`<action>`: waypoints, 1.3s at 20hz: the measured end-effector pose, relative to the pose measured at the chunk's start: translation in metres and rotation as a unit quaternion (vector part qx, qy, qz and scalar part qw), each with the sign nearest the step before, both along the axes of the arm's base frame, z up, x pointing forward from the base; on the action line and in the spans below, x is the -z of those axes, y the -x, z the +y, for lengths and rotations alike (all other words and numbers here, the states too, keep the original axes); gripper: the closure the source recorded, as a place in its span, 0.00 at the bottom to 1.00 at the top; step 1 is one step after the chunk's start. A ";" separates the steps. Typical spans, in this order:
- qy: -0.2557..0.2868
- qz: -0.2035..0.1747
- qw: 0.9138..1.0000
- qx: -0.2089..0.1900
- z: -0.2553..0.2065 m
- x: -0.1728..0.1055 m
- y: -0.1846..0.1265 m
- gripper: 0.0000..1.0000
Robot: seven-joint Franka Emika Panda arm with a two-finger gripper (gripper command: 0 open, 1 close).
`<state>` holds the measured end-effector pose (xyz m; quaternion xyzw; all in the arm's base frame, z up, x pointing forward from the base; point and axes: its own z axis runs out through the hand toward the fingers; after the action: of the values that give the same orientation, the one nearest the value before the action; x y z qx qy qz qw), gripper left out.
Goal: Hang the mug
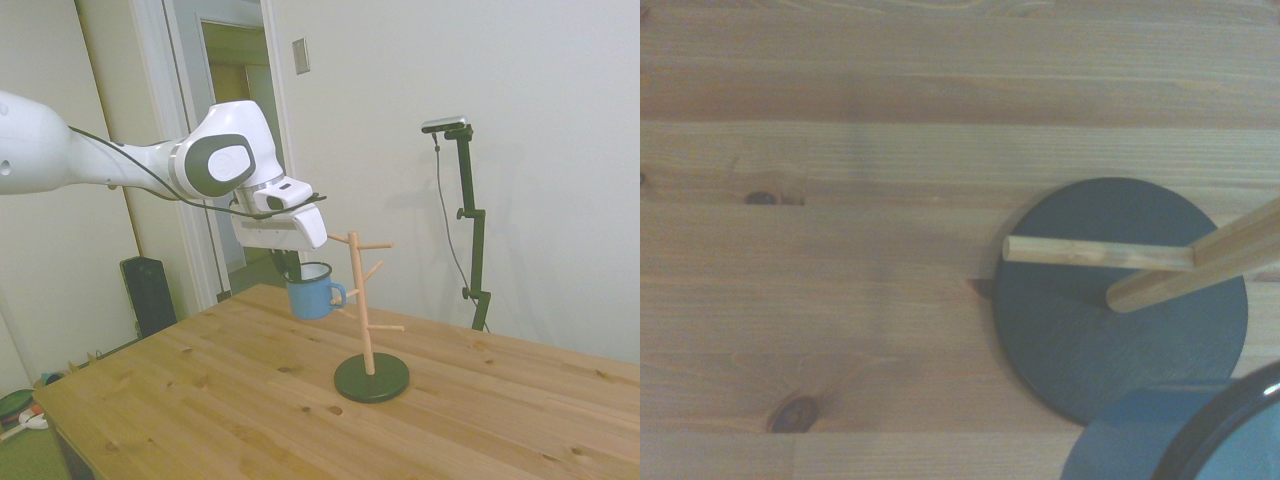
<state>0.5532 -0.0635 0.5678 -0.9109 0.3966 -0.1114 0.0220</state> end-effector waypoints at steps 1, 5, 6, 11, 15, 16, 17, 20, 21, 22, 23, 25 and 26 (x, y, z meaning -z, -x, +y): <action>0.000 0.000 1.000 0.001 -0.001 0.000 -0.002 1.00; 0.000 -0.001 1.000 0.002 -0.003 0.000 -0.007 0.00; 0.000 0.000 1.000 0.003 -0.003 0.001 -0.007 0.00; -0.001 0.000 1.000 0.008 -0.006 0.001 -0.007 0.00; -0.001 0.000 1.000 0.014 -0.014 0.002 -0.006 0.00; -0.001 0.000 1.000 0.015 -0.015 0.002 -0.006 0.00; -0.001 -0.001 1.000 0.016 -0.016 0.002 -0.006 0.00; -0.001 -0.001 1.000 0.018 -0.018 0.002 -0.006 0.00; -0.001 -0.001 1.000 0.018 -0.018 0.002 -0.006 0.00; -0.001 -0.001 1.000 0.018 -0.018 0.002 -0.006 0.00; -0.001 -0.002 1.000 0.018 -0.018 0.001 -0.005 0.00; -0.001 -0.003 1.000 0.018 -0.018 -0.001 -0.005 0.00; -0.001 -0.004 1.000 0.018 -0.018 -0.001 -0.004 0.00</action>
<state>0.5574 -0.0816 0.5692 -0.9031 0.4130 -0.1150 0.0224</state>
